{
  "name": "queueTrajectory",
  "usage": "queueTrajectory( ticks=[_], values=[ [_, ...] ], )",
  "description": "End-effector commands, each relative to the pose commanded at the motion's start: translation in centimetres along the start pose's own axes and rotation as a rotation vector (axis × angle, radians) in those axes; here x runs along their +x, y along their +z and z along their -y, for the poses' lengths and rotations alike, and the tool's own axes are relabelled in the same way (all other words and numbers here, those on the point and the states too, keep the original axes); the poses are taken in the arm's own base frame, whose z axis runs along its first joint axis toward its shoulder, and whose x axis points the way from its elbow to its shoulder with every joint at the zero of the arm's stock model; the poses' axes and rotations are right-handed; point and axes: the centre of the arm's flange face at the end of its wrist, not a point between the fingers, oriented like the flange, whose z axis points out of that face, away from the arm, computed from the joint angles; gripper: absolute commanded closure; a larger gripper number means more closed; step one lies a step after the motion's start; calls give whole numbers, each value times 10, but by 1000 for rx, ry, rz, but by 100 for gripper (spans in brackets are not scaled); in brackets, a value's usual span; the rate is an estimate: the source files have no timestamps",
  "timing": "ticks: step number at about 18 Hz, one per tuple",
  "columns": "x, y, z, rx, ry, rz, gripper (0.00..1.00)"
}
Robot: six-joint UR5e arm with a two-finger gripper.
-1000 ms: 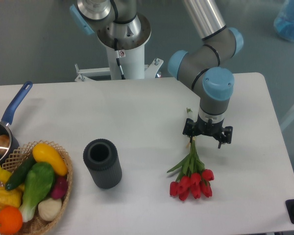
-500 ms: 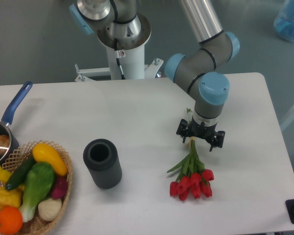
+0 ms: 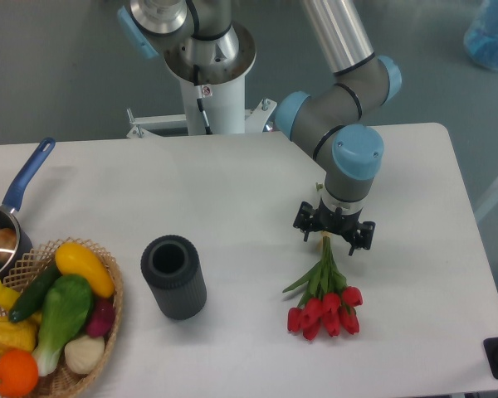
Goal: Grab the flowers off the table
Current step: 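Lower the open gripper around the tulip stems above the flower heads, then close the gripper on the tulip stems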
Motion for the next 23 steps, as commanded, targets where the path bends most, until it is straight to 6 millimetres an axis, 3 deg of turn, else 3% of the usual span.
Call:
queueTrajectory(
  ticks=[5, 11, 20, 23],
  values=[
    [0, 1, 0, -1, -2, -1, 9],
    [0, 1, 0, -2, -2, -3, 29],
    [0, 9, 3, -7, -22, -9, 29],
    [1, 8, 4, -6, -21, -8, 42]
  ],
)
